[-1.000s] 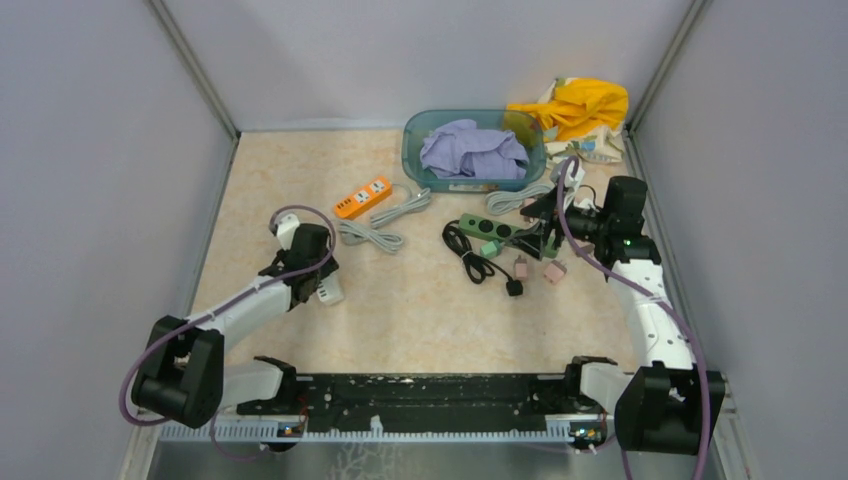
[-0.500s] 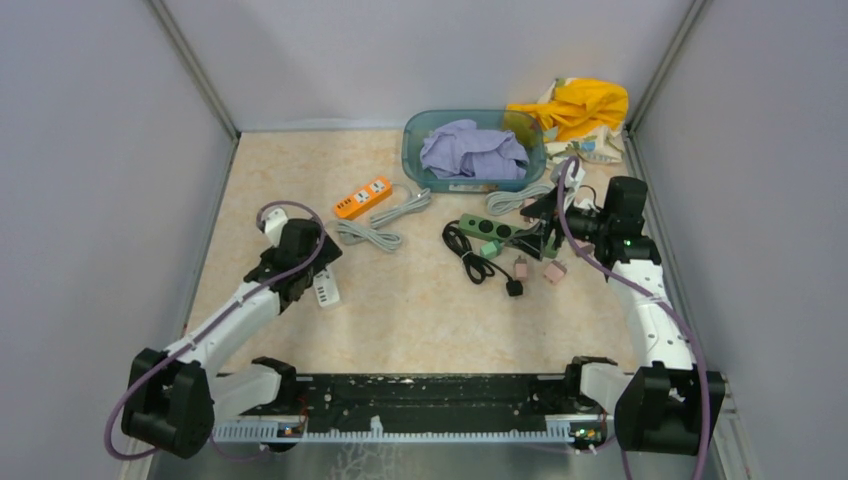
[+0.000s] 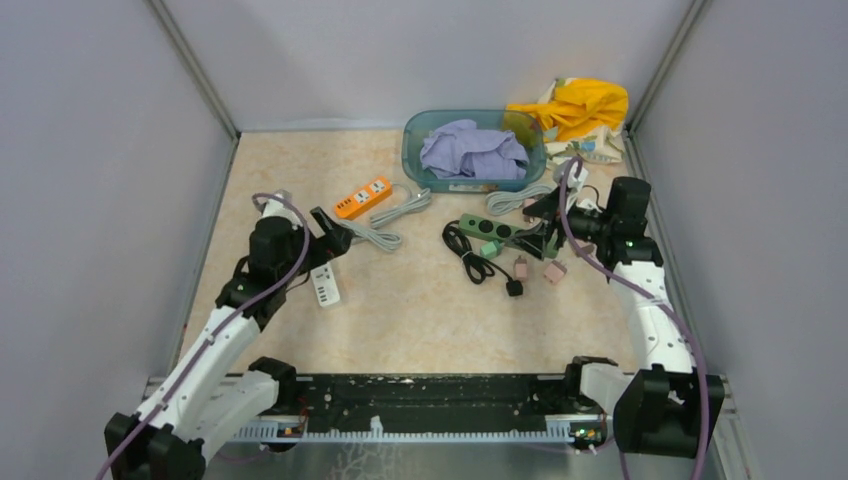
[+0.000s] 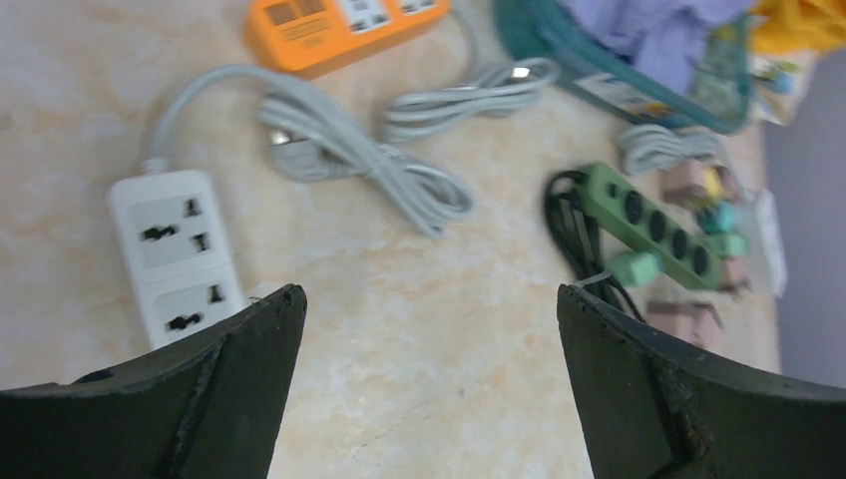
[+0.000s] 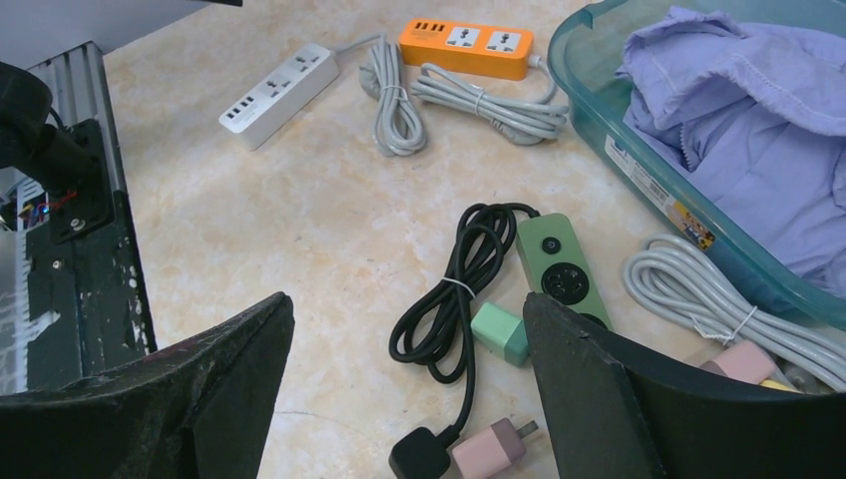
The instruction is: Pull the plug off the socket
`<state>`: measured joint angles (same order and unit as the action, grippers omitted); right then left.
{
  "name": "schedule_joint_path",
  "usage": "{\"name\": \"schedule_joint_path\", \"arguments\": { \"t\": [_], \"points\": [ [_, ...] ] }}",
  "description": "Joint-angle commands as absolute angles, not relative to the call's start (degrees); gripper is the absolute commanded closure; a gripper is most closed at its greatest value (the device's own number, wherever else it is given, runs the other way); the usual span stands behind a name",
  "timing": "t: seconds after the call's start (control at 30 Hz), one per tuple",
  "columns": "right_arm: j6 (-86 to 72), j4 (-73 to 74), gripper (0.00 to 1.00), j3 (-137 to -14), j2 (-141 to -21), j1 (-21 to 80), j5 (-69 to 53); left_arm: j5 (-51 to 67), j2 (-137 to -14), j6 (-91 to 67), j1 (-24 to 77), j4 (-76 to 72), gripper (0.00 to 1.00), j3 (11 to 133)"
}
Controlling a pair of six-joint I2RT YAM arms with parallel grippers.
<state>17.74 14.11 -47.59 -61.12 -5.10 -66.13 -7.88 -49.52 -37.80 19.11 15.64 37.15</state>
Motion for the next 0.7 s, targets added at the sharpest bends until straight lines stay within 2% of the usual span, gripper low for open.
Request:
{"name": "schedule_joint_path", "arguments": {
  "t": [0.0,0.1,0.27,0.37,0.67],
  "points": [
    [18.43,12.9,0.15,-48.56,-58.75,-6.4,-68.17,11.59,-42.95,-27.66,18.76,4.1,0.0,36.73],
    [18.38,13.28,0.15,-48.84,-58.35,-7.29,-68.83,17.76,-39.14,-25.23,18.81,-0.91,0.0,36.08],
    [19.92,17.0,0.14,-51.31,-58.18,-7.99,-68.41,22.46,-37.6,-23.63,18.81,-1.22,0.0,38.88],
    [22.28,22.52,0.02,-54.98,-58.12,-8.0,-67.27,23.46,-37.49,-23.09,18.81,0.03,0.0,40.76],
    [8.17,29.94,0.01,-70.17,-57.06,-8.0,-50.95,23.99,-36.57,-21.98,18.81,1.6,0.0,44.35]
  ]
}}
